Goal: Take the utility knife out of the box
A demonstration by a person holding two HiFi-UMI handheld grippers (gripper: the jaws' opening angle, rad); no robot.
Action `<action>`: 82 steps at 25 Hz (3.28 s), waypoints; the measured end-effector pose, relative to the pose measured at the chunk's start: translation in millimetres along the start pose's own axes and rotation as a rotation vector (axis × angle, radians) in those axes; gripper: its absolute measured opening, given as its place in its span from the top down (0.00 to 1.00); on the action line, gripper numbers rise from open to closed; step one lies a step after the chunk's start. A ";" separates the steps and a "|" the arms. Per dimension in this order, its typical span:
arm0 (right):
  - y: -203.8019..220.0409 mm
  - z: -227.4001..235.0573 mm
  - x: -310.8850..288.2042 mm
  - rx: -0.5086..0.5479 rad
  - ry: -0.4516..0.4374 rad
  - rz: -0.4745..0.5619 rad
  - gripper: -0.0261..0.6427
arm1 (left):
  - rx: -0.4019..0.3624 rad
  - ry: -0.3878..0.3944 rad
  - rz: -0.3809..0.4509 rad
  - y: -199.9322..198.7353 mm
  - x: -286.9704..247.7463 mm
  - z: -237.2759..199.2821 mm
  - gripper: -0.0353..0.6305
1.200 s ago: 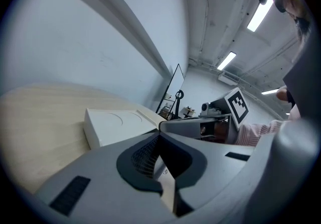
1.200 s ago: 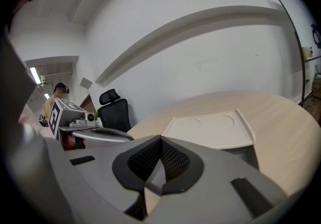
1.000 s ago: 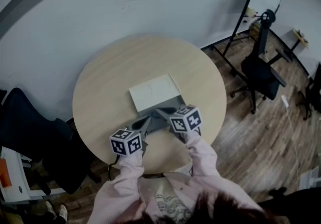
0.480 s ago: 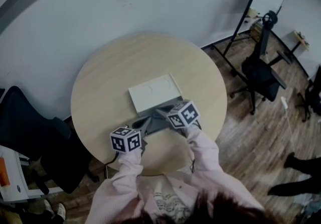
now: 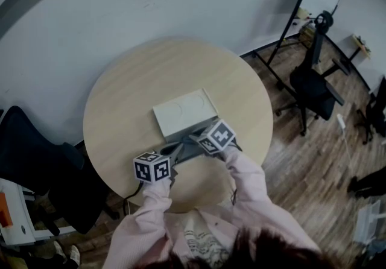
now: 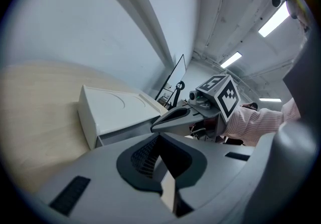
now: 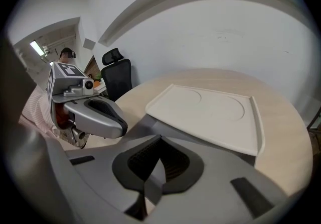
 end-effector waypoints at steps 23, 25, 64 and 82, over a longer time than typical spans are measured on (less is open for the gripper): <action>10.3 12.8 -27.1 0.140 0.032 -0.196 0.77 | 0.023 0.002 -0.053 3.8 -6.3 -14.8 0.94; 11.8 13.1 -29.4 0.156 0.034 -0.211 0.77 | 0.026 0.002 -0.055 4.1 -6.8 -15.2 0.94; 27.8 0.6 -50.6 0.339 0.033 -0.433 0.74 | 0.049 -0.003 -0.074 10.7 -7.3 -21.9 0.94; 23.7 -9.5 -44.8 0.335 0.007 -0.297 0.75 | 0.055 0.002 -0.071 15.2 -2.0 -19.6 0.94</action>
Point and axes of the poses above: the fingertips, and each gripper's own axes: x backward along the fingers, z to its right, y out of its underside, the point moved 8 cm from there along x, backward along the fingers, and after that the axes turned 5 degrees about y, right-handed, at the moved point
